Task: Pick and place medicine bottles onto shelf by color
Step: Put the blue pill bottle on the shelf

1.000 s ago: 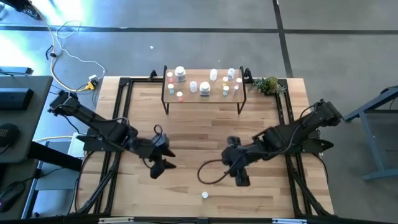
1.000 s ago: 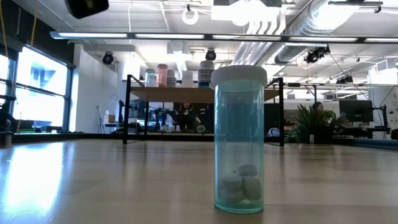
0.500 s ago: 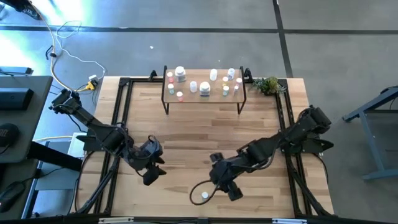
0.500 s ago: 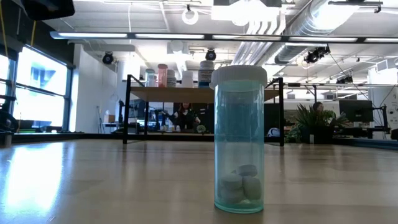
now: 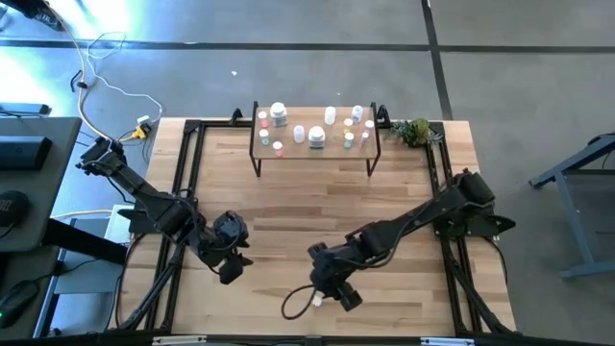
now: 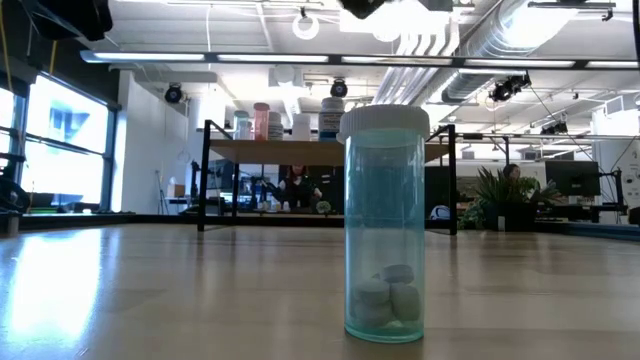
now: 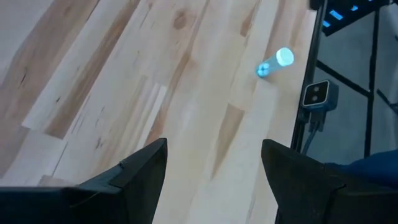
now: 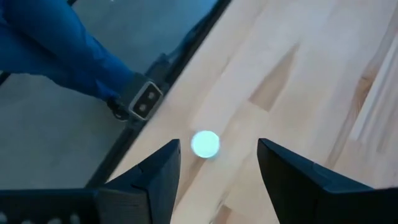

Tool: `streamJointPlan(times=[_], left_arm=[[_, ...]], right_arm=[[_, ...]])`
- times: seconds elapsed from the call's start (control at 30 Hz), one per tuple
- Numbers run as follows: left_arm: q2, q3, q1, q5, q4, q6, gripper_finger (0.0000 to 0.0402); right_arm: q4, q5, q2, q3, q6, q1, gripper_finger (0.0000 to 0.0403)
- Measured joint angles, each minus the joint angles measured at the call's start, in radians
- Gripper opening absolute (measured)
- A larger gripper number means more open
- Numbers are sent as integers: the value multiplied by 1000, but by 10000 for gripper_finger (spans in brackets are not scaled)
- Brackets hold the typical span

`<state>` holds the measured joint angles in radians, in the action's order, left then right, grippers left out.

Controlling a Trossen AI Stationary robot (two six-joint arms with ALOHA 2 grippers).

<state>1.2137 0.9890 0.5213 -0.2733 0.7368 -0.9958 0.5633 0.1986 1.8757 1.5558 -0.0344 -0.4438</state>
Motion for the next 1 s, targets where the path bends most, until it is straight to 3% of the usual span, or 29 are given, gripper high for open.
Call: streamJointPlan(times=[0.47, 1.0], left_arm=[[0, 0, 5, 0, 3, -4, 252], [0, 0, 5, 0, 5, -7, 252]], right_arm=[[-81, 12, 139, 0, -136, -24, 204], [-106, 10, 223, 0, -155, -42, 204]])
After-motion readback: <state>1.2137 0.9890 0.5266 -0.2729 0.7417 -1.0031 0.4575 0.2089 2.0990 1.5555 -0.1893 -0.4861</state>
